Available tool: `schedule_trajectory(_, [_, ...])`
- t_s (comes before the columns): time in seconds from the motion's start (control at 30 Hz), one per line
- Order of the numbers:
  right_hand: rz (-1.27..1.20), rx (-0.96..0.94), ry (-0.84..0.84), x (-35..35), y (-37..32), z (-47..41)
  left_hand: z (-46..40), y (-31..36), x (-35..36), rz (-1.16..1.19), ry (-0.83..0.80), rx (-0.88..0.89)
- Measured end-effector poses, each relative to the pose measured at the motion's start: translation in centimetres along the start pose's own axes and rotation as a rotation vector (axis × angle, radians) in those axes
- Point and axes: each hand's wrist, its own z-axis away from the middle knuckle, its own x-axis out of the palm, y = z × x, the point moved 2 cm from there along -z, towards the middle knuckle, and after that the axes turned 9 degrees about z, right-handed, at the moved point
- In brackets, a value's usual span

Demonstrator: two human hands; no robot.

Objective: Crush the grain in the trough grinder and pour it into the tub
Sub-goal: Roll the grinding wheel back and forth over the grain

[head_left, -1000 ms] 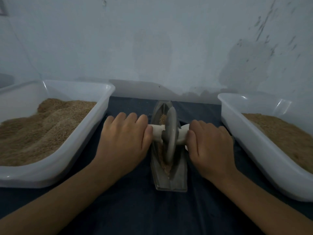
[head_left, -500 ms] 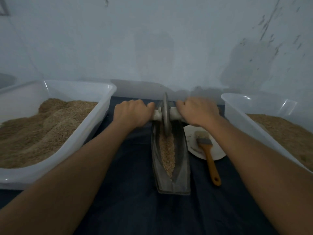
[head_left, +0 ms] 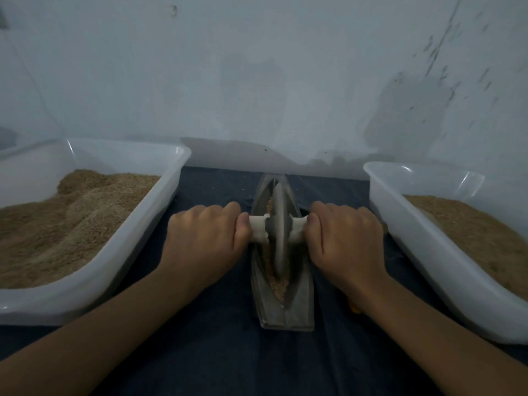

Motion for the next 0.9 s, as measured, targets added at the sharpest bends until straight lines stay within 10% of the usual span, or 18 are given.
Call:
schedule_trajectory(0.4, [-0.019,0.094,-0.570,6.5,3.3,-8.7,-10.1,-3.0,6.0,-0.048,-0.326,-0.193])
schedule_trajectory(0.67, [0.098,0.104,-0.140,3.0,1.0,-3.1,-3.6,-0.5,2.9,-0.127,-0.147,0.091])
schedule_trajectory(0.9, [0.097,0.004,0.050,-0.4,-0.5,-0.3,-0.1,-0.4,0.8,0.069,0.014,-0.024])
